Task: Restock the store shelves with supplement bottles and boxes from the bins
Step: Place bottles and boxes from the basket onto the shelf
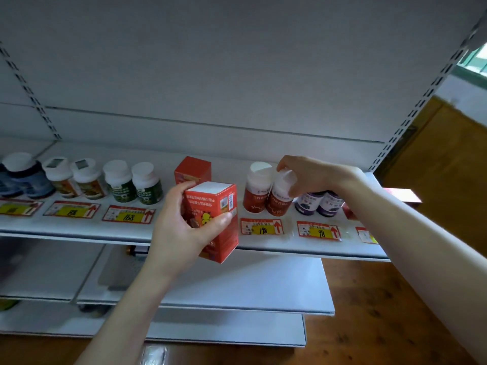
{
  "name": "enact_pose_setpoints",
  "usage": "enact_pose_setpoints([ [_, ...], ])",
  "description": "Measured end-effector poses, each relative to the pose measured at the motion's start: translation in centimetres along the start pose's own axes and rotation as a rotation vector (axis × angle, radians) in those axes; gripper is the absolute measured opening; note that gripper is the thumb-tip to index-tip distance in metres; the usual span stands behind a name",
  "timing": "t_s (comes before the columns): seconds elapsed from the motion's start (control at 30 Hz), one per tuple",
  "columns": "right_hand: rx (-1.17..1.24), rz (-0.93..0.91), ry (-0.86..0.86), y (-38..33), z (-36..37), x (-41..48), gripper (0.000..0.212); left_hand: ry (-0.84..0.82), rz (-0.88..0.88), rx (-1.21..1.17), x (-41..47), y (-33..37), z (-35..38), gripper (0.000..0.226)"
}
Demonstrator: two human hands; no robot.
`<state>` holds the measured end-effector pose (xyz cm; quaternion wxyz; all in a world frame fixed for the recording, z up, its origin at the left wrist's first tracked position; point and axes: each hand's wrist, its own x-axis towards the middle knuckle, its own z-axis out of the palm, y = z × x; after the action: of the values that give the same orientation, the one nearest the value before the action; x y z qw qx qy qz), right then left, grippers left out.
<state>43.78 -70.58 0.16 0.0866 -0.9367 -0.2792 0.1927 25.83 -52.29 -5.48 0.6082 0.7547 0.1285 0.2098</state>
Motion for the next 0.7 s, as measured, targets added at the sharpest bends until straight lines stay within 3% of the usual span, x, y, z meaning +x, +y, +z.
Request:
enact_pose_setpoints([
  [0.53,0.040,-0.059,-0.002,0.7,0.0,0.6,0.076,0.035,-0.023,0.010,-1.1,0.7,0.5,0.070],
  [0.6,0.069,-0.101,0.132,0.4,-0.3,0.0,0.069,0.050,-0.039,-0.025,-0.9,1.0,0.6,0.069],
  [0.7,0.330,-0.209,0.492,-1.0,0.2,-1.5,0.034,0.103,-0.079,-0.128,-0.2,1.6,0.9,0.073],
])
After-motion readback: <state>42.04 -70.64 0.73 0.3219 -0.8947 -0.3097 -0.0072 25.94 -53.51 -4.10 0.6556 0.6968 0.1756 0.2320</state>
